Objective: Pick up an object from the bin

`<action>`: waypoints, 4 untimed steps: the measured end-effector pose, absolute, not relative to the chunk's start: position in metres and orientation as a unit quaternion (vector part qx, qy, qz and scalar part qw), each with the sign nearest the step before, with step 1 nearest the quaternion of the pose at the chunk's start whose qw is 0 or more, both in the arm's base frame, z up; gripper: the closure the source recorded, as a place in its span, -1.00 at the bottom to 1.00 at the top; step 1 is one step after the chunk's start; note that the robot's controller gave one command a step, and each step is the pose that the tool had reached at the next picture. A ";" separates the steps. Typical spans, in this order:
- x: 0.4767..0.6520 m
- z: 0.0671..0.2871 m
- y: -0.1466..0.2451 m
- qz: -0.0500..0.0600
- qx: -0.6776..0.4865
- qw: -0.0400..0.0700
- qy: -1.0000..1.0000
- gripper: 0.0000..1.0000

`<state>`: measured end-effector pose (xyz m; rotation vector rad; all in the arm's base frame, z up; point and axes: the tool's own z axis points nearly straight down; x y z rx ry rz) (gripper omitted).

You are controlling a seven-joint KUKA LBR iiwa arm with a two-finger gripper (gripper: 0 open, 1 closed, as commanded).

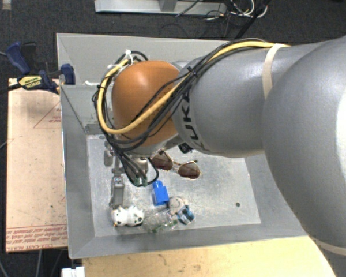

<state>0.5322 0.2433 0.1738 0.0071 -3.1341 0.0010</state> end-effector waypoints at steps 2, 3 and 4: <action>0.503 0.114 0.219 -0.001 0.085 -0.001 -0.996 -1.00; 0.484 0.120 0.202 0.000 0.212 0.001 -0.977 -1.00; 0.482 0.122 0.196 -0.001 0.185 0.000 -0.983 -1.00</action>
Offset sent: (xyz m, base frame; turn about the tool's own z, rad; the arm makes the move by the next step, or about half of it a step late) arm -0.0511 -0.0413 -0.1038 -0.2830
